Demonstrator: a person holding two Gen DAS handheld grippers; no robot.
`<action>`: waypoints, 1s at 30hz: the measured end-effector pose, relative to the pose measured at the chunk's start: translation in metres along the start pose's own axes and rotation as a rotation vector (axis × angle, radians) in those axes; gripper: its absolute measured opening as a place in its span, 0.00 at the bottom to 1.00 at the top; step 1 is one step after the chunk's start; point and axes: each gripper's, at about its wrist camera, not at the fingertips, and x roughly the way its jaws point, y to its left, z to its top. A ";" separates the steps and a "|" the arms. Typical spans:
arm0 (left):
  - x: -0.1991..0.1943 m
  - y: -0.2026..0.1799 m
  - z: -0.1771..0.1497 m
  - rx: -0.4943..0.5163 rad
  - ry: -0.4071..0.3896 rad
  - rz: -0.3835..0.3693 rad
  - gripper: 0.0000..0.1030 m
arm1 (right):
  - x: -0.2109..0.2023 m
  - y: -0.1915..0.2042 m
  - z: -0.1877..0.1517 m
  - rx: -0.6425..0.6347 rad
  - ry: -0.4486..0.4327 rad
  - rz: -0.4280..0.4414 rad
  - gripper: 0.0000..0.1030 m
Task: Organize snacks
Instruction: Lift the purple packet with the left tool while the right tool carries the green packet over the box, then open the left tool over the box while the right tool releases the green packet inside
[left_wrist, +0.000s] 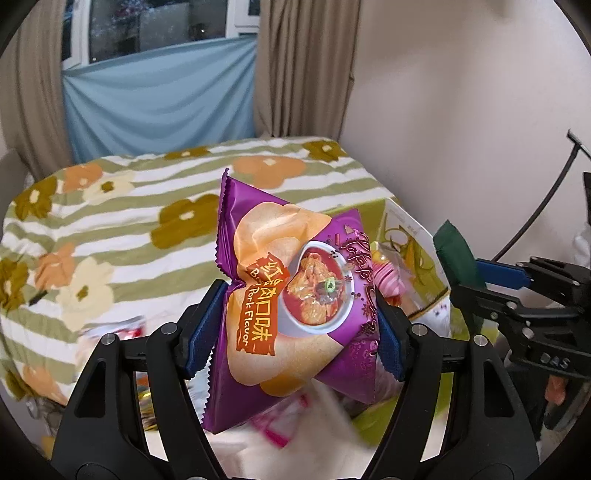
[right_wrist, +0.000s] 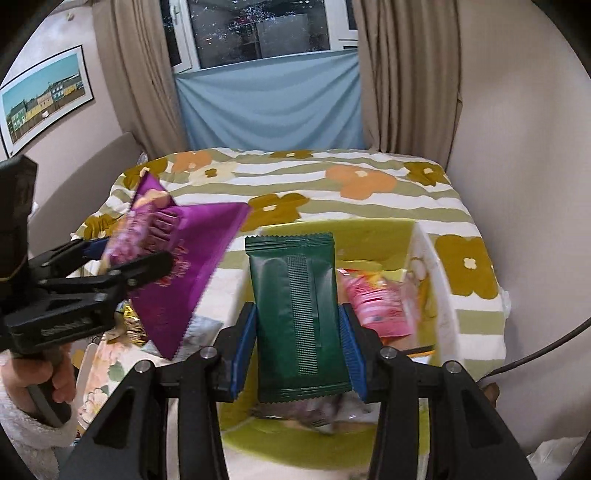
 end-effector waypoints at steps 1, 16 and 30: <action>0.012 -0.008 0.003 -0.003 0.015 0.000 0.67 | 0.002 -0.008 0.000 0.004 0.005 0.002 0.40; 0.043 -0.015 -0.023 -0.114 0.072 0.113 0.99 | 0.028 -0.064 -0.003 -0.001 0.069 0.100 0.40; -0.007 0.021 -0.057 -0.183 0.091 0.306 0.99 | 0.086 -0.062 0.032 -0.037 0.136 0.151 0.40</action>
